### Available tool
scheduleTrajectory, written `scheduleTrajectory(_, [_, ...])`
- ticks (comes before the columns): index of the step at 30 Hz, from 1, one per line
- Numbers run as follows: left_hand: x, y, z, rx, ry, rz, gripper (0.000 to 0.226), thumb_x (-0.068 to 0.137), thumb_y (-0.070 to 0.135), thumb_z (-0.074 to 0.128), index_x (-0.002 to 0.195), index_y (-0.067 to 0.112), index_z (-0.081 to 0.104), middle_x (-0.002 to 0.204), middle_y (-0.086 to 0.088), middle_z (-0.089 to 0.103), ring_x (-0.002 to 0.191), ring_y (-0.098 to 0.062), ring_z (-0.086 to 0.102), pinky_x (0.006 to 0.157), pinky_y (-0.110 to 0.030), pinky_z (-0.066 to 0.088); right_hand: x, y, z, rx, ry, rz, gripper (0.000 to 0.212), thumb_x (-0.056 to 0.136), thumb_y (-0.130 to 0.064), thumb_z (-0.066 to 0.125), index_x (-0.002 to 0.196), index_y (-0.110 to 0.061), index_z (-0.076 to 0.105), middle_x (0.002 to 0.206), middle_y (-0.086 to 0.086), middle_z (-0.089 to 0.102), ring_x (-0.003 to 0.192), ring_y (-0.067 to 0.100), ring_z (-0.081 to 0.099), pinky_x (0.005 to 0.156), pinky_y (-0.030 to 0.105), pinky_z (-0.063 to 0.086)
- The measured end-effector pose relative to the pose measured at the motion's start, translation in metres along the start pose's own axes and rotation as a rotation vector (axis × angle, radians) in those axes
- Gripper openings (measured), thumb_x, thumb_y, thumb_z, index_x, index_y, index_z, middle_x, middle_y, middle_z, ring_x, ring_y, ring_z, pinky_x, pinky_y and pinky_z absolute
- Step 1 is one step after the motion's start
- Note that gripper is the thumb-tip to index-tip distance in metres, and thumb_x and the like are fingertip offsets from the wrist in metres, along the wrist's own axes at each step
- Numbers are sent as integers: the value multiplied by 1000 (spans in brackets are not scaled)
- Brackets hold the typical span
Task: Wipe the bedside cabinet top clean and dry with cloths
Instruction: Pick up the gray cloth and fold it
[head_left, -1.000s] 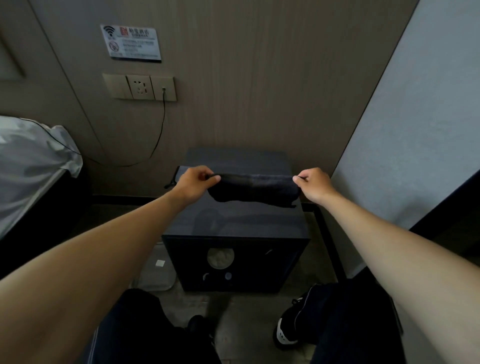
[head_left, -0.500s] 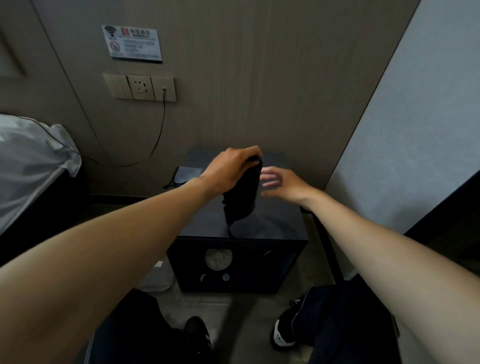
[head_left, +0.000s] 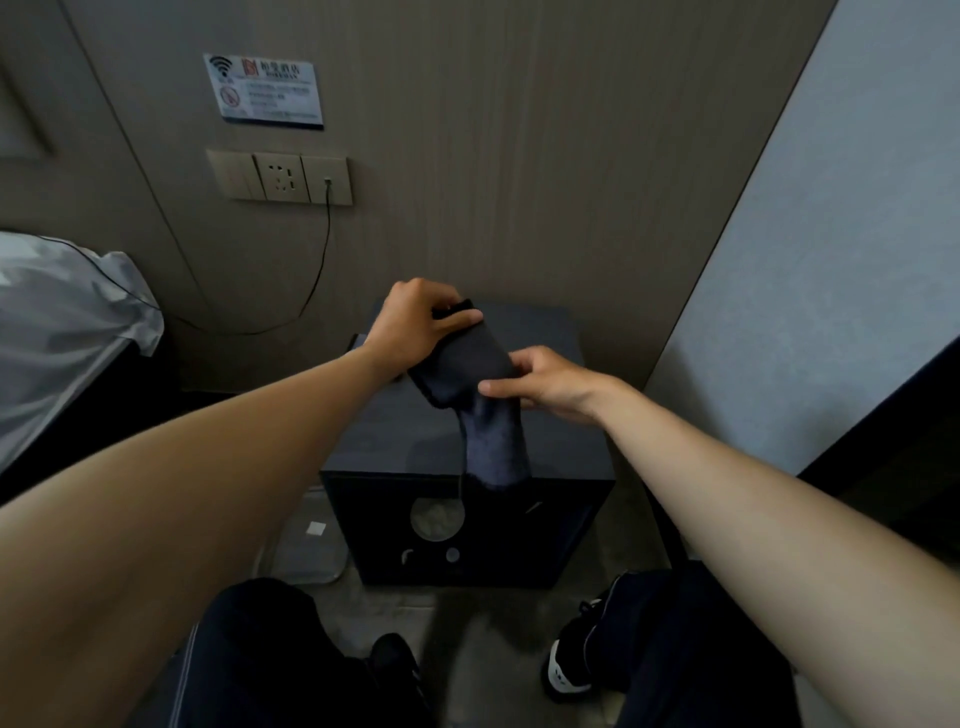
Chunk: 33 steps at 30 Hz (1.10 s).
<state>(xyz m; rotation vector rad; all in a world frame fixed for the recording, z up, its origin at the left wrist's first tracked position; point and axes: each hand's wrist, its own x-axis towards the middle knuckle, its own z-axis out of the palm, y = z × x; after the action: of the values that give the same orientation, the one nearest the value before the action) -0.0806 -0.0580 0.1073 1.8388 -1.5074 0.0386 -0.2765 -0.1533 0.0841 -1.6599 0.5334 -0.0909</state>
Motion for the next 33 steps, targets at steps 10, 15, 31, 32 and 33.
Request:
scheduleTrajectory(10, [-39,-10,34,-1061,-235,-1219,77,88,78,30,112,9,53,82,-8,56,68,-21,54,65,-34,44,3,-6,-5,501,129,-16,19,98,-11,58,115,-6,65,108,10,74,102,21,70,81,29,56])
scheduleTrajectory(15, [-46,5,46,-1183,-354,-1001,71,93,72,27,120,16,63,114,-7,70,102,-24,64,81,-34,49,6,-2,-10,517,157,5,23,98,-7,56,118,0,64,111,14,72,102,23,68,89,31,55])
scheduleTrajectory(31, [-45,-2,35,-755,-116,-578,29,83,10,77,111,12,69,95,-8,74,94,-19,71,82,-33,59,6,-4,-21,190,473,69,49,80,-5,80,120,-11,54,110,12,70,91,23,72,65,32,59])
scheduleTrajectory(32, [-44,-3,35,-737,-98,-579,27,83,11,77,109,14,70,97,-10,73,95,-20,71,83,-34,59,6,-3,-23,235,481,56,59,77,-2,82,126,-14,49,111,13,68,93,23,72,65,31,59])
scheduleTrajectory(33, [-44,-5,36,-716,-83,-577,25,82,13,78,106,15,71,99,-11,73,96,-20,71,84,-35,59,6,-3,-25,248,466,39,64,76,1,82,128,-16,48,111,14,67,94,23,71,67,30,58])
